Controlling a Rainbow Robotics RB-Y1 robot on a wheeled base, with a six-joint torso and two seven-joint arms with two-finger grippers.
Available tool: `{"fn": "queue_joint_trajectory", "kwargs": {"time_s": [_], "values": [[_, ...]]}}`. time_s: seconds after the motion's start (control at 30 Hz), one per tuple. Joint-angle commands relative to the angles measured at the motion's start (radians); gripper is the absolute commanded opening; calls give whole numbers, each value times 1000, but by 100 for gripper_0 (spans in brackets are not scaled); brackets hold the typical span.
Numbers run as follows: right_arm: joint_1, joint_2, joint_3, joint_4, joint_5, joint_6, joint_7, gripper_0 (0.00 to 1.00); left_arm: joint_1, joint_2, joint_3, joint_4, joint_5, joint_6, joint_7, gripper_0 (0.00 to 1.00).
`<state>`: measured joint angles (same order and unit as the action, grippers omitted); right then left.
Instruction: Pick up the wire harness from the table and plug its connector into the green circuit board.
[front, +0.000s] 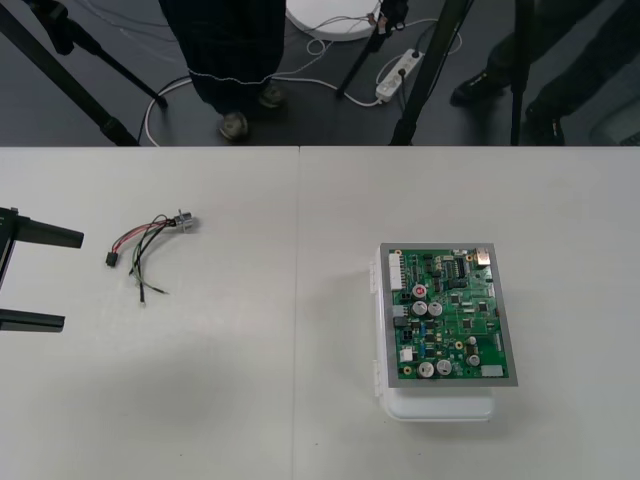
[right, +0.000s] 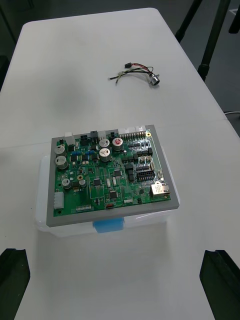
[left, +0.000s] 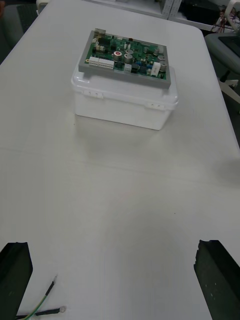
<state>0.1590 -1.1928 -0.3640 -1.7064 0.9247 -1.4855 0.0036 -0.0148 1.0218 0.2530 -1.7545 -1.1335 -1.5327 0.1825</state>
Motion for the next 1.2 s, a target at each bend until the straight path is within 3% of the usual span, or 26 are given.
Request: {"fn": "queue_joint_trajectory", "kwargs": {"time_s": [0.03,1.2], "values": [[14,-5,-13,-4,-17,7,3,100,-1,1,-9,-25,-3,-38,-11,95],[14,-5,-13,-4,-17,7,3,100,-1,1,-9,-25,-3,-38,-11,94]]}}
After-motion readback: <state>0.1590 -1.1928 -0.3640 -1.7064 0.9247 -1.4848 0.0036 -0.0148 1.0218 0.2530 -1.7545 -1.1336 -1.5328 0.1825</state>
